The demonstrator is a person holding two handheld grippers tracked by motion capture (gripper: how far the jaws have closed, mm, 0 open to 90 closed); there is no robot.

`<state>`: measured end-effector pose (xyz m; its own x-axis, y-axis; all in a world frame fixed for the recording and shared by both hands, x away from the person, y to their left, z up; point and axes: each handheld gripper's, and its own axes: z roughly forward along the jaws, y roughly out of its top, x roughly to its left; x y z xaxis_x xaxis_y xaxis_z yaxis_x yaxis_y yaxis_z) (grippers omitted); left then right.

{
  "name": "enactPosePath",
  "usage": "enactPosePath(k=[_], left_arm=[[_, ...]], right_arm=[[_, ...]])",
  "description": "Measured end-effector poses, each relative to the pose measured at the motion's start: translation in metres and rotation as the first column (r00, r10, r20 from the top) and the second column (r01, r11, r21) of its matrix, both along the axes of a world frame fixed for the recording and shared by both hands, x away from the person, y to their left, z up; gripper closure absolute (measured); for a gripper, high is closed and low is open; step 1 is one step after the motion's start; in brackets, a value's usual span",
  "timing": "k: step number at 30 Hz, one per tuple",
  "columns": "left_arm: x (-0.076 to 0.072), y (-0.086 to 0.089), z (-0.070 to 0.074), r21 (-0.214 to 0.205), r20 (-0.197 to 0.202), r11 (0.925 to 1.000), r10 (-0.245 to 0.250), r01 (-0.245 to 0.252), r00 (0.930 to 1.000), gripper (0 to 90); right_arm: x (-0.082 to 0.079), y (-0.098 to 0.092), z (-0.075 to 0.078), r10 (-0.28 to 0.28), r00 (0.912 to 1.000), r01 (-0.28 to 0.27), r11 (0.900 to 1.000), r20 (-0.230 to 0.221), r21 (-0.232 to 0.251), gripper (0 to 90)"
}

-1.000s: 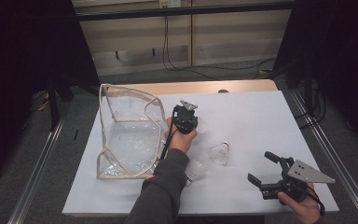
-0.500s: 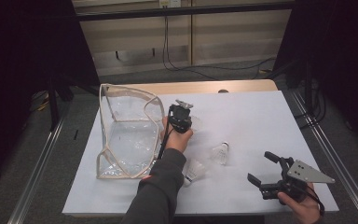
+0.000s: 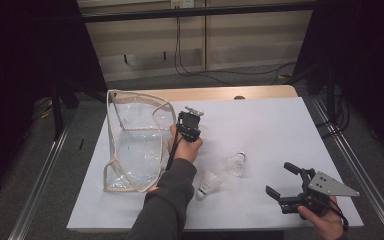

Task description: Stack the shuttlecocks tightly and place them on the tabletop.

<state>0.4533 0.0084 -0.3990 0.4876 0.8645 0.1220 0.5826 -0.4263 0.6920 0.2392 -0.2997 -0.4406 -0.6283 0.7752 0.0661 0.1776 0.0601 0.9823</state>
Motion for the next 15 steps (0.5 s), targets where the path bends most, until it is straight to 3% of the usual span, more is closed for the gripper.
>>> enactPosePath(k=[4,11,15], left_arm=[[0.0011,0.0004,-0.0002,0.011,-0.002,0.9999,0.004,-0.004,1.0,90.0],[0.0019,-0.0027,-0.0009,-0.018,-0.002,0.9998,-0.001,0.001,1.0,90.0],[0.002,-0.0023,-0.0006,-0.014,-0.002,0.9999,0.001,-0.001,1.0,90.0]], right_arm=[[0.0001,-0.0001,0.0,-0.002,1.0,0.002,1.0,0.001,0.001,0.7],[0.0001,0.0003,0.0,0.001,1.0,-0.001,1.0,0.0,0.001,0.7],[0.0,0.0,0.0,0.0,1.0,0.0,1.0,0.001,0.001,0.7]])
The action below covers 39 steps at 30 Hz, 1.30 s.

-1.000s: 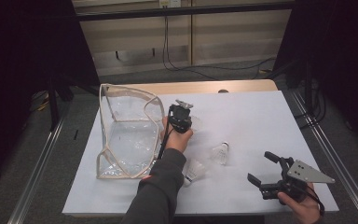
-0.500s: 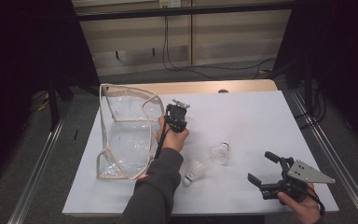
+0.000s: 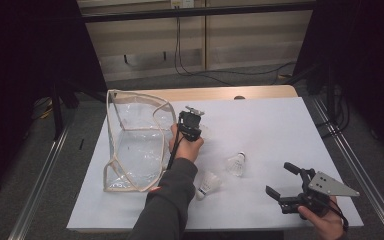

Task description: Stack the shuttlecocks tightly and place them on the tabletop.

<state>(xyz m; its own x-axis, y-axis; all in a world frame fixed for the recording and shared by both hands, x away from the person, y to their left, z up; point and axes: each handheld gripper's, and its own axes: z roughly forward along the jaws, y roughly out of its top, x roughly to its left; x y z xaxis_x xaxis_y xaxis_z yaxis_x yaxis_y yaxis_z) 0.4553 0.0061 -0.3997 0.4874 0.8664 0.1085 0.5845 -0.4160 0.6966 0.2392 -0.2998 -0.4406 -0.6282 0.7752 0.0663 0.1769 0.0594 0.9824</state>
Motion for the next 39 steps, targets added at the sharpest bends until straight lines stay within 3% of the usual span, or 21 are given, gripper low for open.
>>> enactPosePath(k=[10,14,26,39], left_arm=[[0.001,0.003,0.001,0.036,0.021,0.9993,0.01,-0.011,0.9997,90.0],[0.001,0.001,-0.001,0.032,0.028,0.9994,0.013,-0.014,0.9995,90.0],[0.003,-0.01,-0.007,-0.067,0.002,0.9976,-0.016,0.017,0.9999,83.1],[0.009,-0.019,-0.014,-0.104,-0.018,0.9943,-0.029,0.027,0.9994,78.2]], right_arm=[[0.0,0.0,0.0,0.001,1.0,-0.001,1.0,0.001,-0.001,0.7],[0.0,0.0,0.0,0.001,1.0,-0.001,1.0,0.001,0.0,0.7],[0.0,0.0,0.0,0.001,1.0,-0.001,1.0,0.001,-0.001,0.7],[0.0,0.0,0.0,0.001,1.0,-0.001,1.0,0.001,0.0,0.7]])
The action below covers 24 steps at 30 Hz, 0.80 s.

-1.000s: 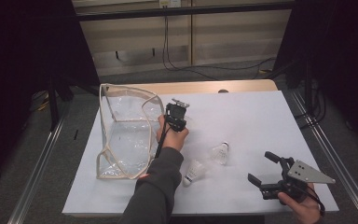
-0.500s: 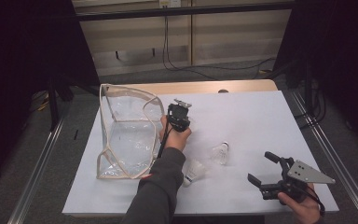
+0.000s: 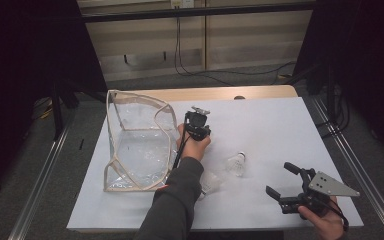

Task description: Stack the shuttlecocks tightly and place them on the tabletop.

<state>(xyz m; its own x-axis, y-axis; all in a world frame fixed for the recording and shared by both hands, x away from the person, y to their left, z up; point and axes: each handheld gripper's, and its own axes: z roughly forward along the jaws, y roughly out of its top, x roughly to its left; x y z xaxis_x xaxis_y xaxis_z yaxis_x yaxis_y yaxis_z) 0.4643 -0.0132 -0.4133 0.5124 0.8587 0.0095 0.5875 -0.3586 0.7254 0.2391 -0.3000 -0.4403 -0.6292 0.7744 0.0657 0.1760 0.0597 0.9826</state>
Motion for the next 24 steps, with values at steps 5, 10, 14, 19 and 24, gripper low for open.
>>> enactPosePath(k=[5,10,14,19,24], left_arm=[[0.0024,-0.0034,-0.0001,-0.006,0.0,1.0,0.001,-0.001,1.0,79.2],[0.005,-0.0064,0.0007,-0.014,-0.004,0.9999,0.003,-0.003,1.0,79.7],[0.0061,-0.007,-0.0009,-0.008,-0.008,1.0,0.002,-0.002,1.0,76.3],[0.0062,-0.0086,-0.0021,-0.032,-0.015,0.9995,0.002,-0.003,0.9999,71.5],[0.006,-0.0095,-0.0016,-0.052,-0.015,0.9986,-0.011,0.01,0.9998,67.9]], right_arm=[[0.0001,0.0005,0.0,0.003,1.0,-0.003,1.0,0.001,0.0,0.7],[0.0003,0.0007,0.0,0.005,1.0,-0.005,1.0,-0.001,0.002,0.7],[0.0004,0.0005,-0.0001,0.006,1.0,-0.006,1.0,0.0,0.002,0.7],[0.0003,0.0003,0.0,0.006,1.0,-0.006,1.0,0.001,0.002,0.7],[0.0002,0.0006,0.0001,0.007,1.0,-0.007,1.0,-0.001,0.002,0.7]])
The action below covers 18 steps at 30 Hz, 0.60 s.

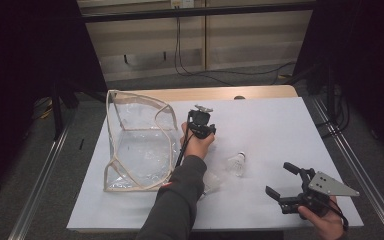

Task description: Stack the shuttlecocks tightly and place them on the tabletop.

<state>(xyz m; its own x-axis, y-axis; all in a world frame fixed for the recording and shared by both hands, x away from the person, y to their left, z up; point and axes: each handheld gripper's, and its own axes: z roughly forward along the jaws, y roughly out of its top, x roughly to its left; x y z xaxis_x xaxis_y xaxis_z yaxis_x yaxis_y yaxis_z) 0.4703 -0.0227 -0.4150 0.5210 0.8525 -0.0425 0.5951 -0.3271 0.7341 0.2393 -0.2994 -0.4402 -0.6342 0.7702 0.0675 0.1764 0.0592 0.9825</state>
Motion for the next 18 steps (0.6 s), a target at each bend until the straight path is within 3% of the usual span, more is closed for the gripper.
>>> enactPosePath(k=[18], left_arm=[[0.0,-0.0008,0.0,-0.018,0.003,0.9998,-0.002,0.002,1.0,62.6]], right_arm=[[0.0002,0.0004,0.0001,0.007,1.0,-0.007,1.0,0.002,-0.001,0.7]])
